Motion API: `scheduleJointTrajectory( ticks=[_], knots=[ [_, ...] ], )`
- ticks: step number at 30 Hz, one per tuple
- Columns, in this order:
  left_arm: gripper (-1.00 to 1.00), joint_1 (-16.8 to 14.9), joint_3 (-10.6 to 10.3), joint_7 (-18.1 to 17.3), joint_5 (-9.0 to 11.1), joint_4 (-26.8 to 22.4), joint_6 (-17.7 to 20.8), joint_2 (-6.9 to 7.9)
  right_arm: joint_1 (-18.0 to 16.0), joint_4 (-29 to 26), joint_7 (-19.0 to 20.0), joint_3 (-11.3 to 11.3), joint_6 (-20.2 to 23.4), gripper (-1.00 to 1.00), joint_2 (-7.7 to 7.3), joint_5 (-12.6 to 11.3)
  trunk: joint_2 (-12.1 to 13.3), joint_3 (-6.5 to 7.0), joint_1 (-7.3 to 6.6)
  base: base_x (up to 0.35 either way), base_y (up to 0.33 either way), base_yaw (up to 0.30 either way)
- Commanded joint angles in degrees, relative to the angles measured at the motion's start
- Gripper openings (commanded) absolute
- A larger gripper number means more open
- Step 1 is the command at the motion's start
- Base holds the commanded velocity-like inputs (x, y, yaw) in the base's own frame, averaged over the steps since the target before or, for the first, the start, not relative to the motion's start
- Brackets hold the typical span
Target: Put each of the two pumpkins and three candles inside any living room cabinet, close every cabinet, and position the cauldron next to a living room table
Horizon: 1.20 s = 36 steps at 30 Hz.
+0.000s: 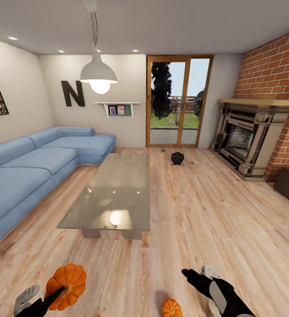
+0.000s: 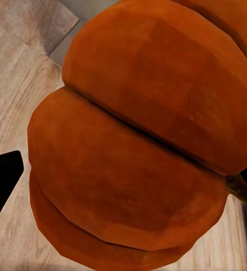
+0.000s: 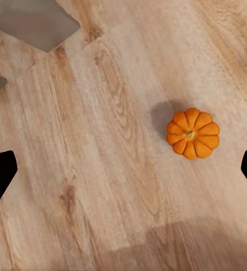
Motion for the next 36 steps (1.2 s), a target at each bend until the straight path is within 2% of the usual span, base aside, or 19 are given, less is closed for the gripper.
scheduleJointTrajectory(
  ticks=[1, 5, 9, 16, 18, 20, 22, 25, 26, 27, 30, 36],
  knots=[
    [-1.00, 0.0, 0.0, 0.0, 0.5, -0.1, 0.5, 0.01, 0.0, -0.1, 0.9, -0.4, 0.4, 1.00, 0.04, -0.2, -0.4, -0.23, 0.23, 0.000, 0.000, 0.000],
    [-1.00, 0.0, 0.0, 0.0, 0.5, -0.1, 0.6, 0.01, 0.0, -0.1, 3.8, 0.6, 0.7, 1.00, -0.13, -0.2, -2.1, -0.95, 1.11, 0.000, 0.000, 0.000],
    [-1.00, 0.0, 0.0, -0.1, 0.5, -0.5, 1.3, 0.15, 0.0, 0.0, 5.2, 3.9, 1.1, 1.00, -0.24, -0.3, -3.7, -1.67, 1.99, 0.000, 0.000, 0.000],
    [-1.00, -0.2, 0.1, 0.0, 0.6, -2.6, 7.8, 0.14, 0.0, 0.0, 5.7, 5.2, 1.3, 1.00, -0.36, -0.3, -6.5, -2.93, 3.52, 0.000, 0.000, 0.000],
    [-1.00, -0.4, 0.2, -0.1, 0.8, -3.0, 11.1, 0.15, 0.0, 0.0, 5.7, 5.3, 1.4, 1.00, -0.41, -0.3, -7.3, -3.29, 3.96, 0.000, 0.000, 0.000],
    [-1.00, -1.6, 0.2, -0.2, 1.1, -4.4, 18.5, 0.17, 0.0, 0.0, 5.8, 5.4, 1.5, 1.00, -0.41, -0.4, -8.1, -3.65, 4.40, 0.000, 0.000, 0.000],
    [-1.00, -2.9, 0.3, -0.3, 1.2, -6.0, 22.6, 0.16, 0.0, 0.0, 5.8, 5.4, 1.6, 1.00, -0.39, -0.4, -8.9, -4.00, 4.84, 0.000, 0.000, 0.000],
    [-1.00, -5.1, 0.3, -0.3, 2.0, -8.0, 25.7, 0.12, 0.0, -0.1, 5.9, 5.4, 1.6, 1.00, -0.43, -0.4, -10.1, -4.54, 5.50, 0.000, 0.000, 0.000],
    [-1.00, -6.1, 0.3, -0.3, 3.1, -8.5, 26.7, 0.11, 0.0, -0.1, 5.9, 5.4, 1.6, 1.00, -0.44, -0.4, -10.5, -4.72, 5.72, 0.000, 0.000, 0.000],
    [-1.00, -6.8, 0.3, -0.3, 4.1, -8.8, 27.3, 0.09, 0.0, -0.1, 5.9, 5.4, 1.6, 1.00, -0.42, -0.4, -10.9, -4.90, 5.94, 0.000, 0.000, 0.000],
    [-1.00, -7.5, 0.4, -0.3, 5.1, -9.3, 27.9, 0.06, 0.0, -0.1, 5.9, 5.4, 1.6, 1.00, -0.39, -0.4, -12.1, -5.44, 6.60, 0.000, 0.000, 0.000],
    [-1.00, -7.9, 0.3, -0.4, 5.5, -9.3, 27.9, 0.04, -0.1, -0.3, 5.8, 5.4, 1.8, 1.00, -0.43, -0.3, -14.5, -6.52, 7.92, 0.000, 0.000, 0.000]
  ],
)
